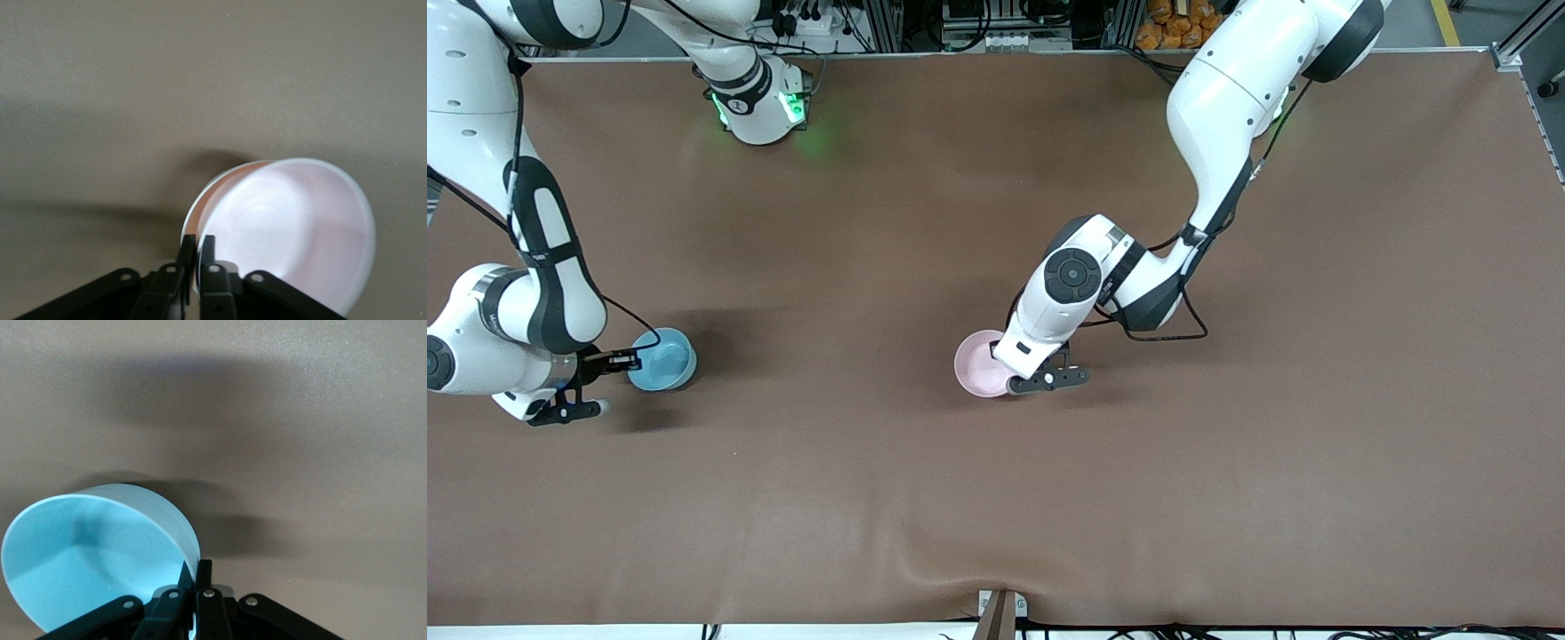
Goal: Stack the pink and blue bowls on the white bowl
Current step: 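Lower the pink bowl into the white bowl with the left gripper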
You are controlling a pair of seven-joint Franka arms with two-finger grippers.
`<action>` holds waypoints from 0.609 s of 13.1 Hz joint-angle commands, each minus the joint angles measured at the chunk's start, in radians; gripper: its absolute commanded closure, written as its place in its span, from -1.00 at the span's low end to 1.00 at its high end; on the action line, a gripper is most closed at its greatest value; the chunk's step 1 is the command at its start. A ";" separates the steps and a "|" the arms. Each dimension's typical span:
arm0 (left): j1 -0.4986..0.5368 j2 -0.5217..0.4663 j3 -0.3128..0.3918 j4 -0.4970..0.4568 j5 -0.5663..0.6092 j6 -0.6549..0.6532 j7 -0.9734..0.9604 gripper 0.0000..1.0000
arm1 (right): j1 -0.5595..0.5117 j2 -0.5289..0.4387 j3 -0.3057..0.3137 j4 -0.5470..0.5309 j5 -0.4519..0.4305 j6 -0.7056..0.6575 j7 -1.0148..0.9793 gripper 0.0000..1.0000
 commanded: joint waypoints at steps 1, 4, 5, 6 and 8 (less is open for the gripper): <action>-0.010 0.001 0.006 0.015 0.004 0.013 -0.017 -1.00 | -0.004 -0.001 0.019 0.011 0.003 0.004 -0.009 1.00; 0.001 -0.037 0.006 0.020 0.001 0.000 -0.021 -1.00 | -0.004 -0.011 0.031 0.016 0.003 0.002 -0.010 1.00; 0.007 -0.060 0.006 0.017 0.006 -0.022 -0.020 -1.00 | -0.004 -0.014 0.033 0.025 0.003 0.001 -0.010 1.00; 0.009 -0.094 0.008 0.017 0.011 -0.068 -0.020 -1.00 | -0.003 -0.017 0.033 0.031 0.003 0.001 -0.010 1.00; 0.010 -0.162 0.032 0.018 0.014 -0.152 -0.018 -1.00 | -0.004 -0.027 0.046 0.042 0.003 0.001 -0.015 1.00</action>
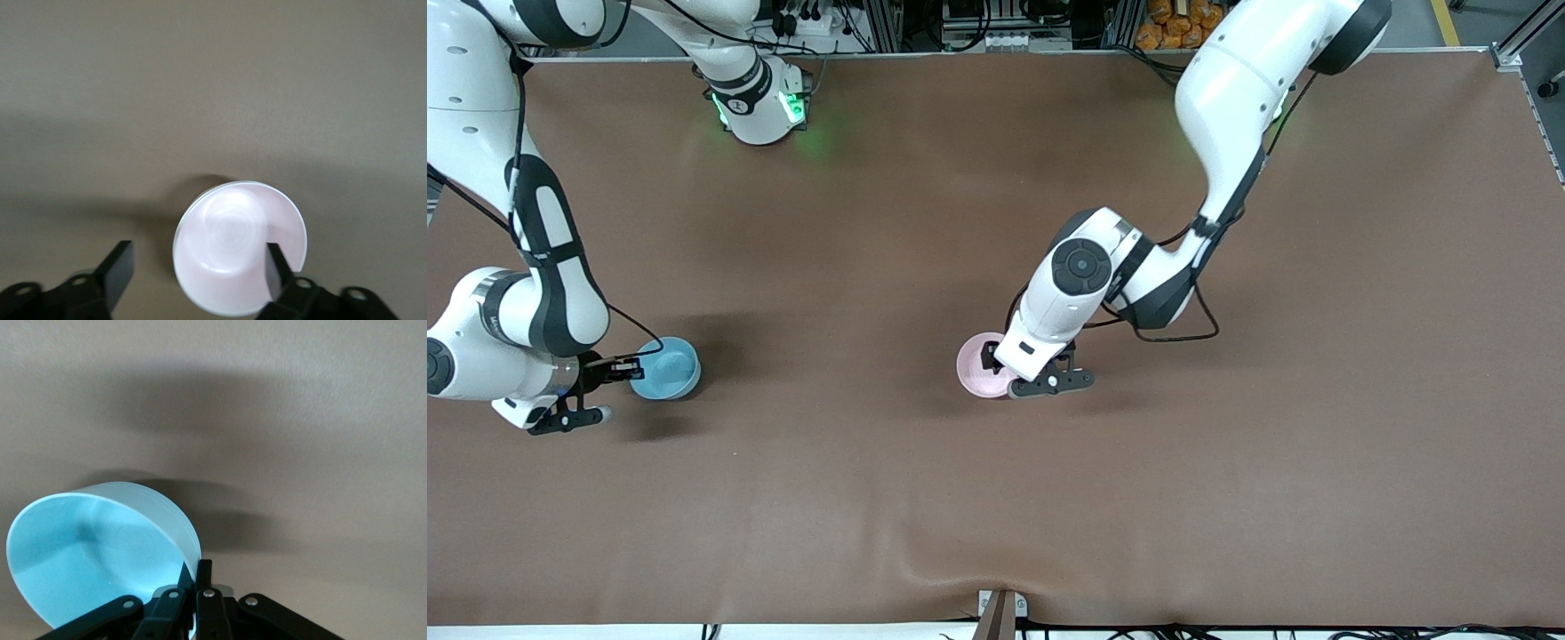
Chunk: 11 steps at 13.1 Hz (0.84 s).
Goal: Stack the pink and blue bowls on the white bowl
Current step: 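Open the left gripper and lift it away from the stacked bowls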
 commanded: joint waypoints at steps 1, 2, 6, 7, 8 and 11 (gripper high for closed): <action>0.005 -0.134 0.046 -0.020 0.015 -0.146 -0.016 -1.00 | -0.009 -0.033 0.025 0.008 0.004 -0.011 -0.015 1.00; 0.013 -0.174 0.059 -0.020 0.015 -0.200 -0.016 -1.00 | -0.006 -0.043 0.027 0.009 0.004 -0.021 -0.013 1.00; 0.112 -0.311 0.067 -0.018 0.031 -0.332 0.079 -1.00 | -0.004 -0.086 0.056 0.015 0.006 -0.057 -0.004 1.00; 0.137 -0.345 0.067 -0.018 0.031 -0.367 0.136 -1.00 | -0.004 -0.098 0.070 0.015 0.007 -0.063 0.006 1.00; 0.166 -0.375 0.067 -0.018 0.029 -0.390 0.194 -1.00 | -0.001 -0.110 0.081 0.015 0.007 -0.083 0.041 1.00; 0.261 -0.464 0.067 -0.018 0.031 -0.420 0.328 -1.00 | 0.005 -0.136 0.124 0.015 0.006 -0.132 0.150 1.00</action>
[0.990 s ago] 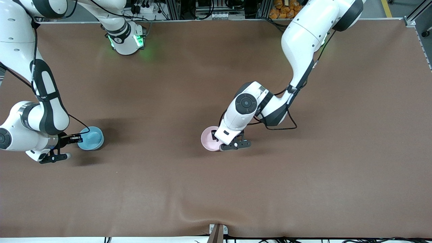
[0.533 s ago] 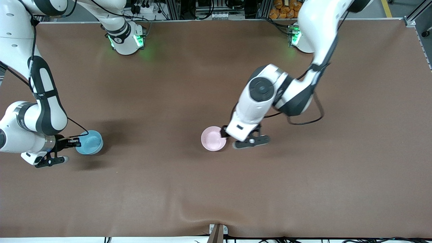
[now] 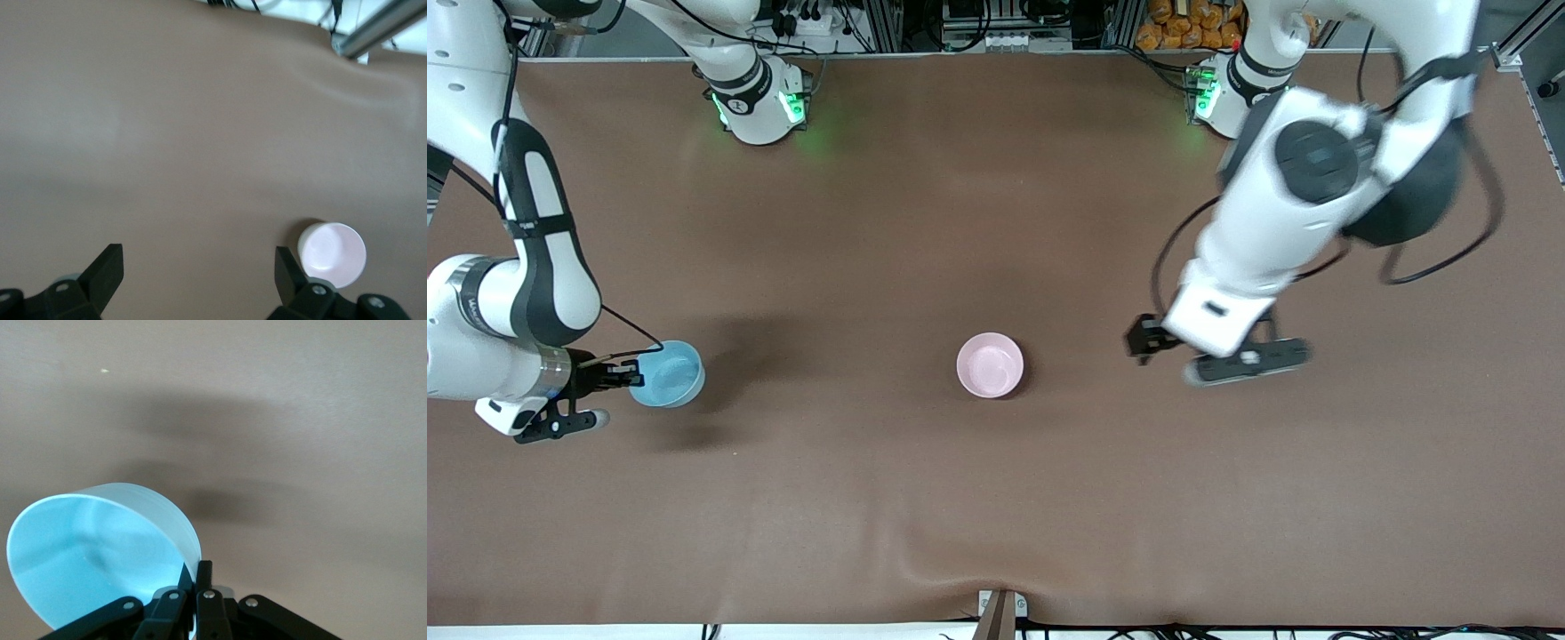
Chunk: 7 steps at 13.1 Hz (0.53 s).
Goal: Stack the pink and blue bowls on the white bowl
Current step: 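Open the left gripper and lift it away from the stacked bowls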
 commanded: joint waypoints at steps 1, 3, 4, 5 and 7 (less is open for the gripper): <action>0.070 -0.097 -0.008 -0.026 0.019 -0.045 0.138 -1.00 | 0.005 -0.040 0.042 -0.014 0.007 -0.046 0.101 1.00; 0.107 -0.147 -0.008 -0.026 0.017 -0.108 0.176 -1.00 | 0.005 -0.050 0.085 -0.014 0.007 -0.053 0.182 1.00; 0.133 -0.170 -0.009 -0.026 0.017 -0.142 0.197 -1.00 | 0.005 -0.050 0.112 -0.014 0.007 -0.063 0.231 1.00; 0.160 -0.187 -0.012 -0.026 0.007 -0.168 0.258 -1.00 | 0.005 -0.050 0.137 -0.014 0.007 -0.068 0.271 1.00; 0.182 -0.256 -0.014 -0.073 -0.021 -0.217 0.293 -1.00 | 0.003 -0.055 0.186 -0.014 0.005 -0.068 0.360 1.00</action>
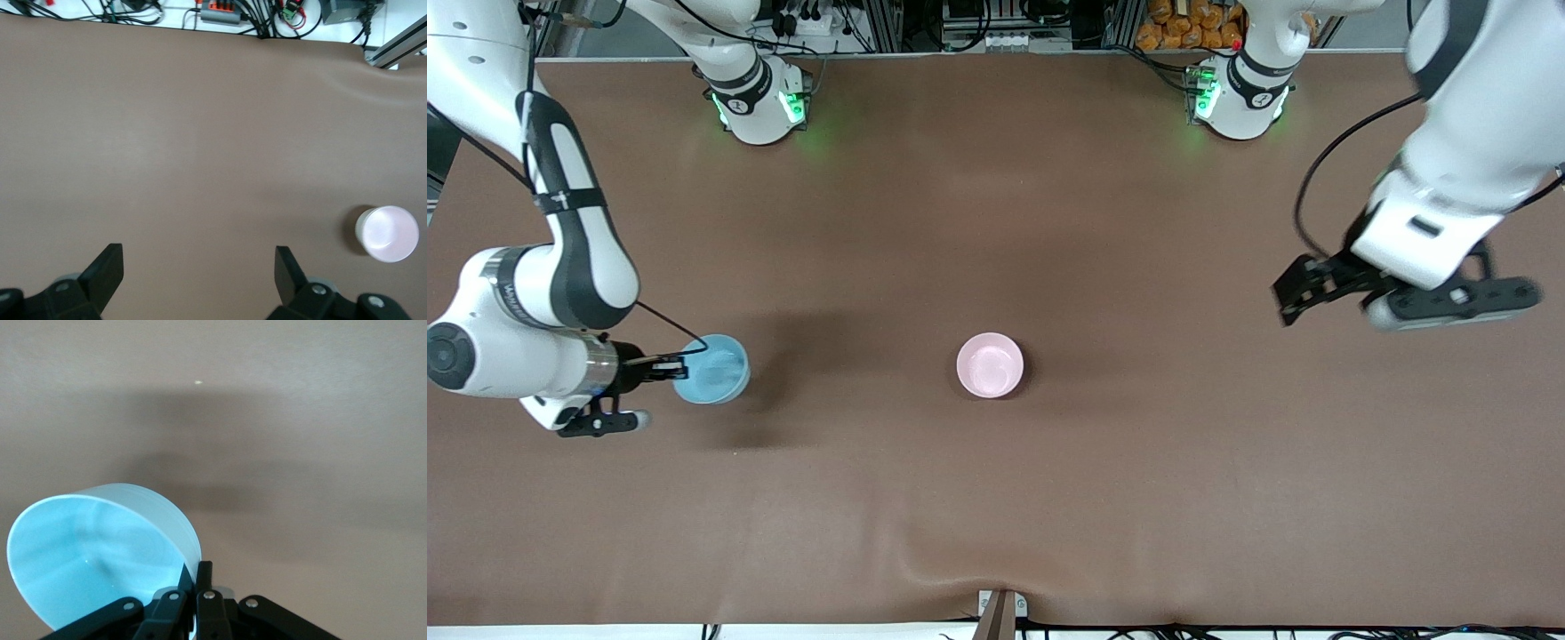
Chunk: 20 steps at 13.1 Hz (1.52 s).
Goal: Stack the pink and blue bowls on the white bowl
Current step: 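Carry the blue bowl with the right gripper toward the pink bowl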
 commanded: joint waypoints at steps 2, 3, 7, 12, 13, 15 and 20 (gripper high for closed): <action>0.077 -0.155 -0.016 -0.184 -0.097 -0.002 0.035 -1.00 | -0.007 -0.042 0.095 -0.014 0.005 -0.011 0.162 1.00; 0.080 -0.196 -0.018 -0.243 -0.101 0.027 0.036 -1.00 | -0.007 -0.048 0.127 -0.014 0.005 -0.011 0.222 1.00; 0.097 -0.256 -0.008 -0.356 -0.105 0.091 0.052 -1.00 | 0.005 -0.048 0.245 -0.014 0.005 -0.019 0.473 1.00; 0.111 -0.225 -0.007 -0.284 -0.090 0.052 0.076 -1.00 | 0.160 -0.042 0.258 0.007 0.006 0.002 0.777 1.00; 0.120 -0.218 -0.007 -0.281 -0.092 0.052 0.096 -1.00 | 0.183 -0.040 0.258 0.010 0.006 0.021 0.834 1.00; 0.121 -0.210 -0.007 -0.267 -0.090 0.052 0.105 -1.00 | 0.256 -0.029 0.256 0.033 0.006 0.041 0.946 1.00; 0.120 -0.204 -0.007 -0.265 -0.101 0.050 0.099 -1.00 | 0.361 0.029 0.255 0.038 0.008 0.160 1.133 1.00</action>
